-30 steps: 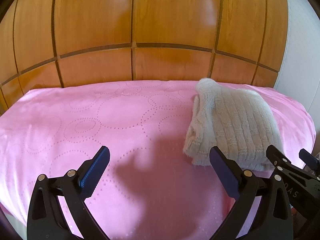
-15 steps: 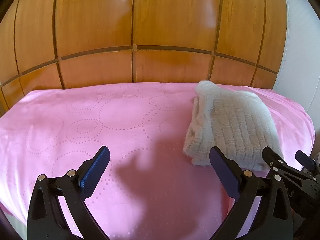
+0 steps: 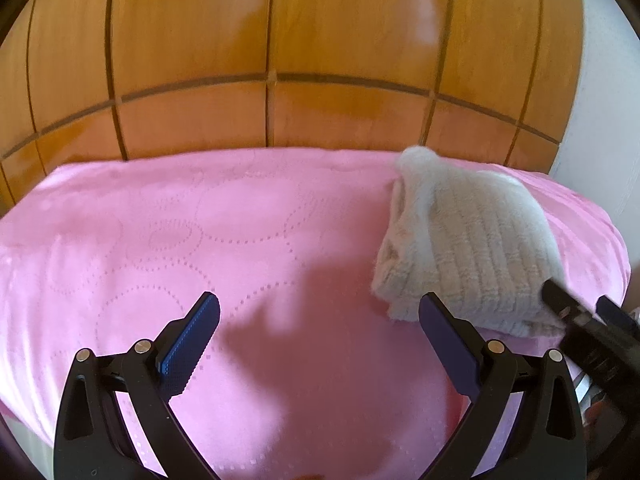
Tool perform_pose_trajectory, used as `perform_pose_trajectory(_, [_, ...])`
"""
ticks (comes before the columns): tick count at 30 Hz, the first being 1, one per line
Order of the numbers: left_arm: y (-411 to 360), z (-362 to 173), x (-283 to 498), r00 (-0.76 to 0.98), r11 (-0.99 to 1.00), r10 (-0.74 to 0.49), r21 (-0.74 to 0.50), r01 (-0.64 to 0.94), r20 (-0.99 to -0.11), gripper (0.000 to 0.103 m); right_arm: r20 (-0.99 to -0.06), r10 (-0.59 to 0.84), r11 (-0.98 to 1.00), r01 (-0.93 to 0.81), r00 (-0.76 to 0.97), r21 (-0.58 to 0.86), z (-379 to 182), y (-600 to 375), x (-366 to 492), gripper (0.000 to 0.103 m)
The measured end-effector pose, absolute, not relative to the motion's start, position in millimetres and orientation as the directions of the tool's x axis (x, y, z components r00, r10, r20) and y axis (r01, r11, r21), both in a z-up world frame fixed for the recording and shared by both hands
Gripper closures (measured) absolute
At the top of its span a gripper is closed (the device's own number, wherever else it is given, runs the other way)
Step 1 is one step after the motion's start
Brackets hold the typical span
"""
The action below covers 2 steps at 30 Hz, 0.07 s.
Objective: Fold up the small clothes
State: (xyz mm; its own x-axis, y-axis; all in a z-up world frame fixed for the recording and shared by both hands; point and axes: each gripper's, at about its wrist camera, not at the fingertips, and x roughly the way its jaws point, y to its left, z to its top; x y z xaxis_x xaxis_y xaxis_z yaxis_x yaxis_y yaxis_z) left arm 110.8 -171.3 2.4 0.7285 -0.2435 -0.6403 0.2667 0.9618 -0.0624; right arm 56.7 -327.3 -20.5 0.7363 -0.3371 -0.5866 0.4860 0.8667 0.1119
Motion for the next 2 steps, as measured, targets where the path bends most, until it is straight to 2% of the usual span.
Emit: perform_pose_trajectory(2, [-171.1,-2.0,113.6,0.721,0.966,-0.231,-0.062,0.253,-0.653,0.004,-0.58,-0.344,0.856,0.501,0.738,0.13,-17.3,-339.0,56.4,0.002])
